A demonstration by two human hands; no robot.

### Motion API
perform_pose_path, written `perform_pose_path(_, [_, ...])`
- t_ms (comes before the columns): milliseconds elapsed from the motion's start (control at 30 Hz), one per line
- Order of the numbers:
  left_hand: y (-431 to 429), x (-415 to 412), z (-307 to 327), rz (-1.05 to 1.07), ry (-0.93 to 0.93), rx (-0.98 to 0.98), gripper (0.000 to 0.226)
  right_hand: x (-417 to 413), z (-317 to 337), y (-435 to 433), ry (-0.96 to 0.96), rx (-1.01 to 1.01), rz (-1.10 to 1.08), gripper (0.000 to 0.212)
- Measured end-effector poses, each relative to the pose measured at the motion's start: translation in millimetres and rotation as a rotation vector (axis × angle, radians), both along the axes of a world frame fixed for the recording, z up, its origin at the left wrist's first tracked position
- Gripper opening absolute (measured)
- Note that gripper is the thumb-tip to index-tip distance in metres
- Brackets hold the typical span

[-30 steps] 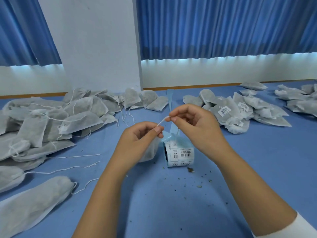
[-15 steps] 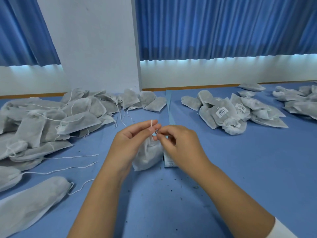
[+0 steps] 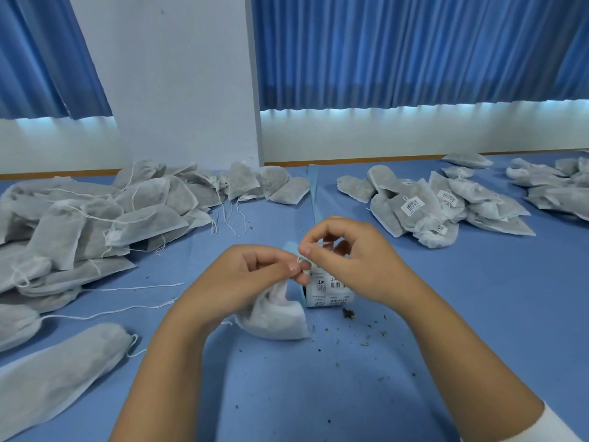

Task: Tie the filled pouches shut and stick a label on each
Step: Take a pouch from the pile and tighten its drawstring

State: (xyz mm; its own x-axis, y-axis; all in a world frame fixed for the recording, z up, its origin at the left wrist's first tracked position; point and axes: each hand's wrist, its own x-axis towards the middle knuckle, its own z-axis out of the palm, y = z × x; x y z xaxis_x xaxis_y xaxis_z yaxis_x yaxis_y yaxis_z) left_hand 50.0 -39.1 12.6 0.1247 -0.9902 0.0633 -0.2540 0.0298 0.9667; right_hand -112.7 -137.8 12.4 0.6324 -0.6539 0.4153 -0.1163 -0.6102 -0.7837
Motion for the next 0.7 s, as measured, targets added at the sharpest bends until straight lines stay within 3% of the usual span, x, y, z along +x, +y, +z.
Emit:
perform_pose_path(167, [-1.3,-7.2,0.8,-0.029,0.095,0.027,0.024,4.3,-6.6,-2.6,0.006,0.008,-0.061,0.003])
perform_pose_path(233, [-2.9,-9.3,0.2,-0.008,0.114,0.018,0.028,10.0,-13.5,-2.5,0.02,-0.011,-0.131,0.013])
perform_pose_path(400, [-9.0,-6.2,-2.7,0.141,0.209,-0.039,0.027,14.2,-12.6,0.9,-0.224,0.024,-0.325,0.026])
perform_pose_path(700, [-10.4,-4.0,-3.6,0.129,0.288,-0.079,0.022,15.6,-11.5,5.1,-0.266,0.533,0.07,0.018])
